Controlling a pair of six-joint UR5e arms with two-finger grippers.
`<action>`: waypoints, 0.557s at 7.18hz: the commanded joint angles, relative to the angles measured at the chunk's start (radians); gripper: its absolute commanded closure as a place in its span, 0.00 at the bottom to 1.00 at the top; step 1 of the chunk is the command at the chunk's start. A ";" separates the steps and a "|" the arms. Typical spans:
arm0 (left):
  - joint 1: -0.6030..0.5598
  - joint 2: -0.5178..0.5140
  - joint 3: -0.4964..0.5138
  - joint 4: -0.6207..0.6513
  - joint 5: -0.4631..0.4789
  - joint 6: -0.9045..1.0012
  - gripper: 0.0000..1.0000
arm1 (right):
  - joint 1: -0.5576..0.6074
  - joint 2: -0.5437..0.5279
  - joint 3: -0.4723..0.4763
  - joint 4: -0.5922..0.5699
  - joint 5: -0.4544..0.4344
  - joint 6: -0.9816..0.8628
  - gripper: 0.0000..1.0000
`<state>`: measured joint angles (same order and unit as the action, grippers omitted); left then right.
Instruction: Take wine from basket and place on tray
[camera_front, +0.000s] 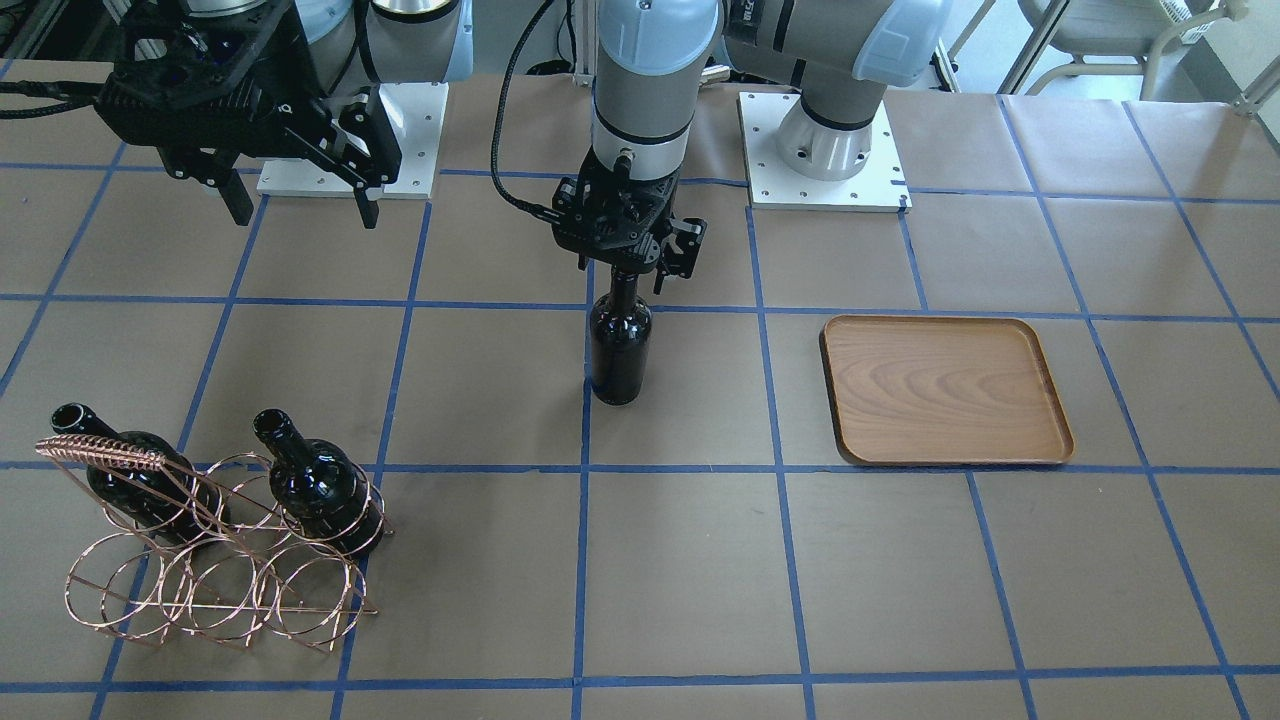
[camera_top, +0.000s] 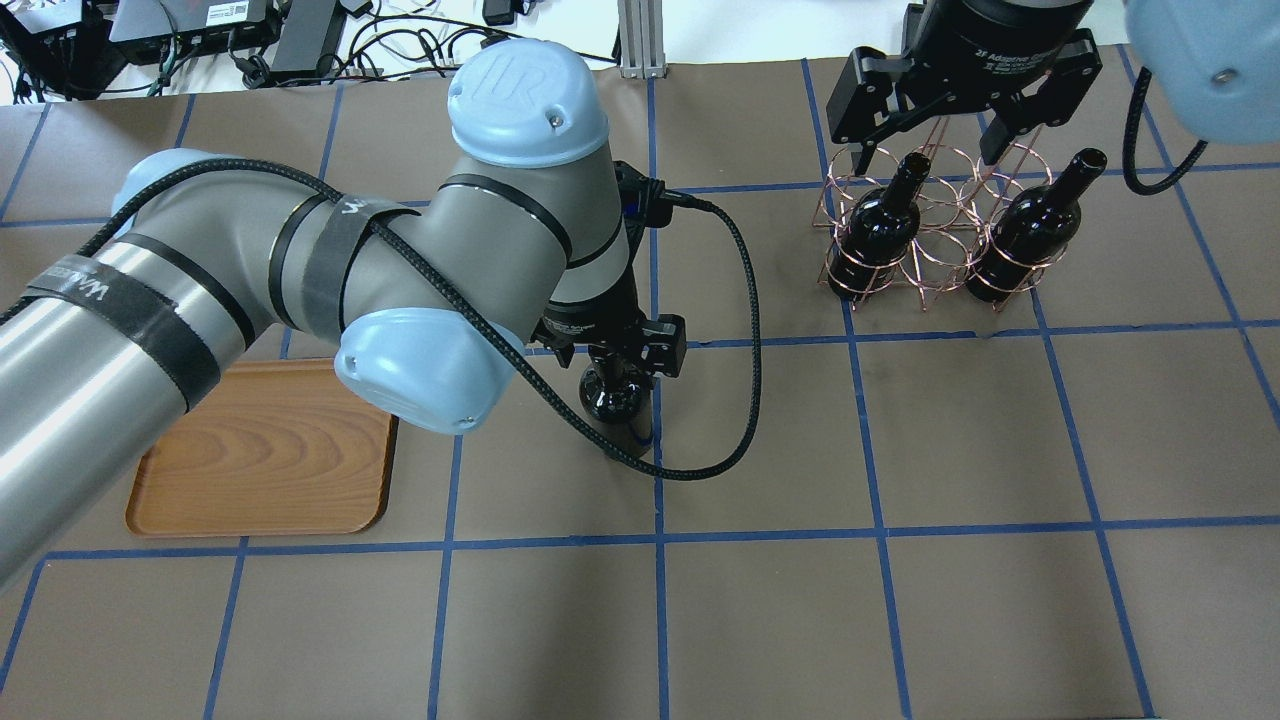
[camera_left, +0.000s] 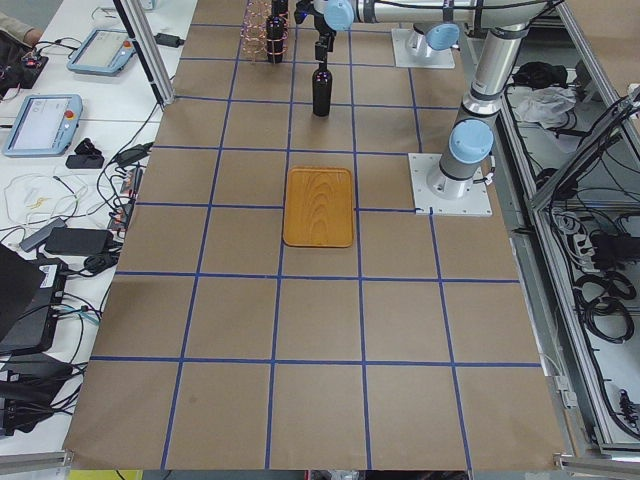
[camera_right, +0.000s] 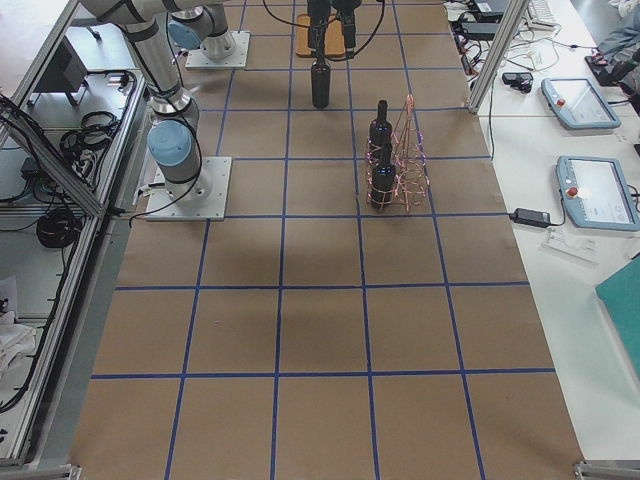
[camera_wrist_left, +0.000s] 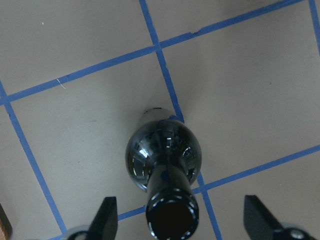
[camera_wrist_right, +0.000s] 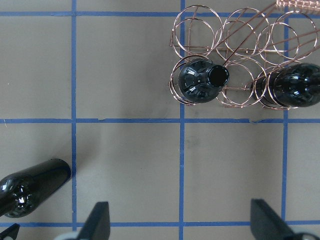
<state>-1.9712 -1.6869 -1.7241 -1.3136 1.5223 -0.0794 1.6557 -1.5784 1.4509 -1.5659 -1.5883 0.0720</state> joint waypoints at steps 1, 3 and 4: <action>0.000 -0.014 0.000 0.000 0.001 0.001 0.29 | -0.001 0.001 -0.010 0.038 0.021 0.017 0.00; 0.000 -0.020 0.000 0.000 0.003 0.001 0.34 | -0.002 0.001 -0.009 0.043 0.025 0.017 0.00; 0.000 -0.020 0.000 0.000 0.001 0.000 0.38 | -0.002 0.001 -0.010 0.043 0.025 0.017 0.00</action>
<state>-1.9712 -1.7055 -1.7242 -1.3131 1.5243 -0.0789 1.6539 -1.5771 1.4415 -1.5259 -1.5646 0.0885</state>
